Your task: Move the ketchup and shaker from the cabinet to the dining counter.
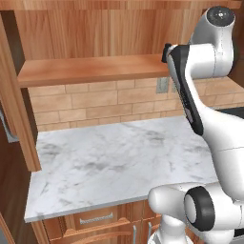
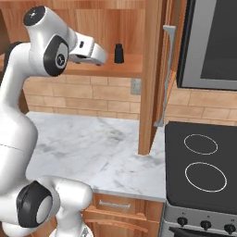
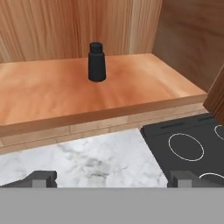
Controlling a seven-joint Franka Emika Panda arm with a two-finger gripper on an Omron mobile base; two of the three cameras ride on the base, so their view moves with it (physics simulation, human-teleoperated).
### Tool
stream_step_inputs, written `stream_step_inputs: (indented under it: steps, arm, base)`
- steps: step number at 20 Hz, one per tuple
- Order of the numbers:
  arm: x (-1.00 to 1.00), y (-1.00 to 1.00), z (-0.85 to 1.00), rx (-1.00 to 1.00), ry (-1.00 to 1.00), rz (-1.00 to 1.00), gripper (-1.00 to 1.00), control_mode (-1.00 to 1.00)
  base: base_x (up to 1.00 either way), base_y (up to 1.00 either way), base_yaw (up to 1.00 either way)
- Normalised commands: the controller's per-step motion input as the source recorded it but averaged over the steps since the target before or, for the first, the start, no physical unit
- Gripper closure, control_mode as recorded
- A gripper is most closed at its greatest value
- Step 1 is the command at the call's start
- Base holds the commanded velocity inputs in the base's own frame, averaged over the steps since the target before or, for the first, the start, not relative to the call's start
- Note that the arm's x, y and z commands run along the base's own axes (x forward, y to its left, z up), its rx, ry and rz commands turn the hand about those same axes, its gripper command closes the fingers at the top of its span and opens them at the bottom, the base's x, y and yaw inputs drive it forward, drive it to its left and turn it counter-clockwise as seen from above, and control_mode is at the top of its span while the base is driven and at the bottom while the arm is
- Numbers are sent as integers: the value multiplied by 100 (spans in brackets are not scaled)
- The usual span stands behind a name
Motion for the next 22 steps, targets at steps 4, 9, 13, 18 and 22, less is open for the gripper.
stream_step_inputs:
  steps: [4,9,13,18,22]
  arm:
    - [35,-9,-14,0,0,4,-100,-100]
    - [32,-1,-17,0,-3,1,-100,-100]
    - [36,0,-21,0,-7,0,-100,-100]
    - [44,0,-4,1,-5,0,-100,-100]
    - [47,-4,0,1,0,0,-100,-100]
  base:
    - [0,0,0]
    - [0,0,0]
    - [0,0,0]
    - [0,0,0]
    - [0,0,0]
